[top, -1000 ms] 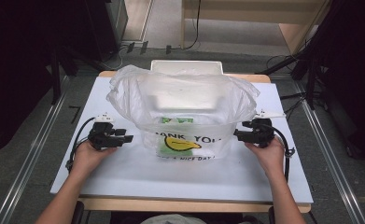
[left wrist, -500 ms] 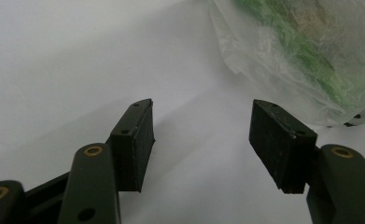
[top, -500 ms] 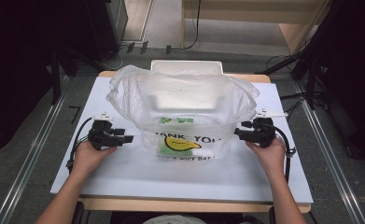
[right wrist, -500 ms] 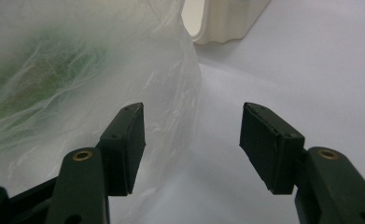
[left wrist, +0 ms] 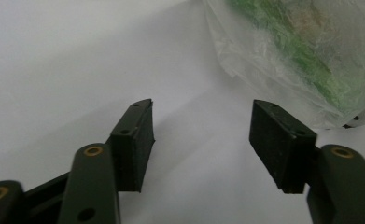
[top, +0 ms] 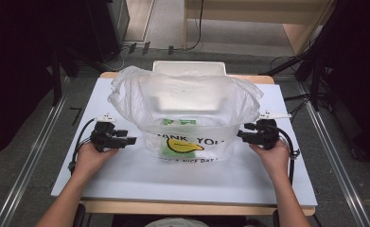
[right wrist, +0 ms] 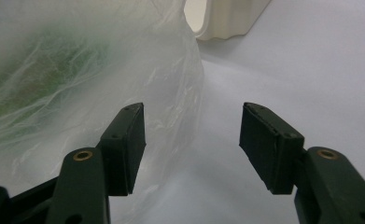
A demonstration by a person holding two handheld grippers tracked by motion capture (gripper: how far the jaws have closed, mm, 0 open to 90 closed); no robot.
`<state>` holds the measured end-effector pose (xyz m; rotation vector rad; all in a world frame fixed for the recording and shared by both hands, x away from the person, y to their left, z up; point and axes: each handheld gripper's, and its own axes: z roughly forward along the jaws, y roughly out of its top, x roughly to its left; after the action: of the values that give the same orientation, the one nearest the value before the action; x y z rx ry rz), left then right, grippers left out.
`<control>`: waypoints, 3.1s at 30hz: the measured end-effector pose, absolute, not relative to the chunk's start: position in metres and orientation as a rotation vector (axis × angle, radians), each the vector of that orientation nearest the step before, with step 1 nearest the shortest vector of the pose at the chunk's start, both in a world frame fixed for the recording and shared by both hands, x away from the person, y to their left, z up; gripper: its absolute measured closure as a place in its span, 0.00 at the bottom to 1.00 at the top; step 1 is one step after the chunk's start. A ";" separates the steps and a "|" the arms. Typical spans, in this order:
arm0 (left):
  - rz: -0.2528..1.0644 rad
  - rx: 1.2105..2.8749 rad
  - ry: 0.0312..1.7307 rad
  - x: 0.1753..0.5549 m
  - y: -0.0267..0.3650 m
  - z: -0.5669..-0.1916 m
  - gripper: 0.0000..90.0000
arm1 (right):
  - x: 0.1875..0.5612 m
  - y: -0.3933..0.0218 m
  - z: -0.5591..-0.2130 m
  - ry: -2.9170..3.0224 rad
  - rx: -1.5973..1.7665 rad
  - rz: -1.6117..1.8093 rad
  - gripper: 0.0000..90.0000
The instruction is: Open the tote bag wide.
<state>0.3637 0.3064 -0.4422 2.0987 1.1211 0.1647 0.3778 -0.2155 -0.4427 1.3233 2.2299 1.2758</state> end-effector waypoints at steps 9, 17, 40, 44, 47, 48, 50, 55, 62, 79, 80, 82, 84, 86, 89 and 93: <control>0.118 2.084 1.152 0.363 0.304 -0.440 0.54 | 0.378 -0.217 -0.441 2.245 1.330 1.285 0.48; 0.099 2.088 1.149 0.363 0.301 -0.442 0.56 | 0.380 -0.214 -0.443 2.261 1.341 1.284 0.48; 0.107 2.025 0.992 0.396 0.298 -0.334 0.83 | 0.395 -0.240 -0.341 2.235 1.197 1.391 0.56; 0.123 2.036 0.993 0.409 0.301 -0.315 0.82 | 0.400 -0.239 -0.316 2.231 1.152 1.395 0.59; 0.101 2.015 0.999 0.416 0.305 -0.306 0.83 | 0.404 -0.237 -0.295 2.218 1.121 1.390 0.61; 0.109 2.006 0.994 0.420 0.308 -0.295 0.84 | 0.405 -0.237 -0.289 2.217 1.115 1.392 0.62; 0.161 2.025 0.987 0.423 0.308 -0.283 0.84 | 0.408 -0.236 -0.276 2.209 1.090 1.405 0.64; 0.191 2.032 0.973 0.431 0.310 -0.253 0.85 | 0.414 -0.230 -0.246 2.205 1.058 1.419 0.69; 0.255 2.031 0.901 0.428 0.299 -0.209 0.91 | 0.412 -0.204 -0.214 2.256 1.000 1.402 0.81; 0.224 2.121 0.686 0.411 0.200 -0.152 0.98 | 0.409 -0.119 -0.183 2.371 0.828 1.400 1.00; 0.232 2.138 0.666 0.410 0.191 -0.151 0.99 | 0.409 -0.113 -0.183 2.378 0.824 1.402 1.00; 0.250 2.167 0.638 0.409 0.176 -0.150 1.00 | 0.411 -0.102 -0.186 2.398 0.823 1.404 1.00; 0.245 2.188 0.635 0.410 0.162 -0.154 1.00 | 0.412 -0.092 -0.190 2.412 0.818 1.396 1.00; 0.263 2.205 0.633 0.411 0.156 -0.162 1.00 | 0.414 -0.084 -0.198 2.432 0.815 1.398 0.99; 0.233 2.208 0.632 0.416 0.154 -0.184 1.00 | 0.417 -0.079 -0.215 2.446 0.824 1.390 0.99; 0.226 2.210 0.692 0.422 0.159 -0.212 0.99 | 0.422 -0.081 -0.238 2.463 0.832 1.350 0.98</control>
<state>0.4219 0.1587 -0.2120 2.2101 0.6915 0.2257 0.4221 -0.0806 -0.2379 0.8317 2.4634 1.3504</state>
